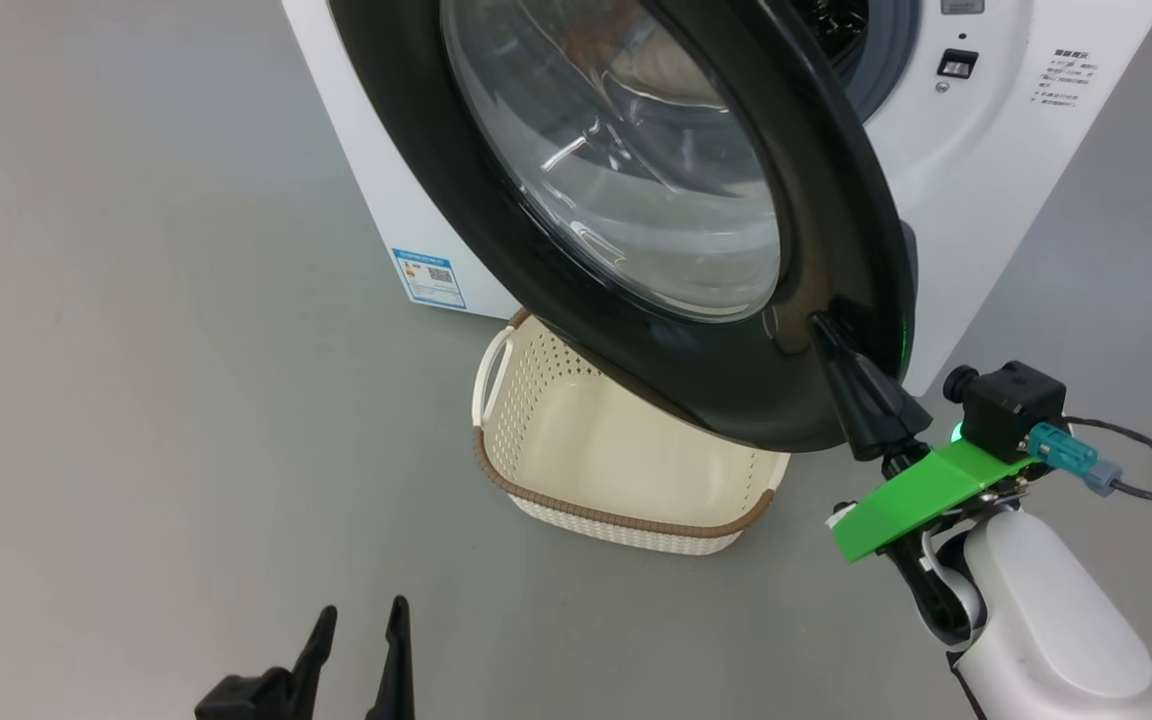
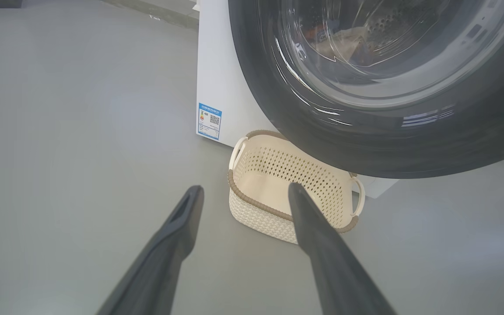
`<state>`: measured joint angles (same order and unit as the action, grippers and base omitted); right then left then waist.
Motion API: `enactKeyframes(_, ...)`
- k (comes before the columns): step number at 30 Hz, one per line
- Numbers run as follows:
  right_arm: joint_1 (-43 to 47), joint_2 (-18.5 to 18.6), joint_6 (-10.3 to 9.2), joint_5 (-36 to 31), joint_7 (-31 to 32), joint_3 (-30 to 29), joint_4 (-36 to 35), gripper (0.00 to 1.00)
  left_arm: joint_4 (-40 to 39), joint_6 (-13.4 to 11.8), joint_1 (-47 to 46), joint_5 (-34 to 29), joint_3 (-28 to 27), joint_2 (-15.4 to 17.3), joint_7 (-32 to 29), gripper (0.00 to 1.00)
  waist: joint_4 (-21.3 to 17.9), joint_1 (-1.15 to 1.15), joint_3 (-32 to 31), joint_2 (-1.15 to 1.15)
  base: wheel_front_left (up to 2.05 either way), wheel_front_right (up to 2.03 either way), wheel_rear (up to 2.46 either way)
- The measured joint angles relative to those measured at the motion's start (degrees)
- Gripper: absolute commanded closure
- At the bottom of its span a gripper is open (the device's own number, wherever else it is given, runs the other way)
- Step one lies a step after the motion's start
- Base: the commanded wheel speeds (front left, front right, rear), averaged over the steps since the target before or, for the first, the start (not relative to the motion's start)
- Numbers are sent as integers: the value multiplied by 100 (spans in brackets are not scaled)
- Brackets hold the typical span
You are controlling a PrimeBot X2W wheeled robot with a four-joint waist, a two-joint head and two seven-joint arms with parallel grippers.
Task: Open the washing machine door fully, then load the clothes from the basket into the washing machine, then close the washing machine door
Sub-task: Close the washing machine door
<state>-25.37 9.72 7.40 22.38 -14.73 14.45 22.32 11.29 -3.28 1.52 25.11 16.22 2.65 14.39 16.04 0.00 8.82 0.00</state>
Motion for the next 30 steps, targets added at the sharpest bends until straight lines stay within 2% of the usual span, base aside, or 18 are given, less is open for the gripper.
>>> enactKeyframes(11, -114, 183, 0, -1, 0, -31, -31, 100, -40, -9, -69, 21, 24, -1, 0, 0, 61, 0, 174, 0, 0, 0, 0)
enactKeyframes(30, -1120, 791, 1, -2, 0, -52, -141, 100, -226, -113, -532, 116, 394, -11, 1, 0, 147, 0, 976, 0, 0, 0, 0)
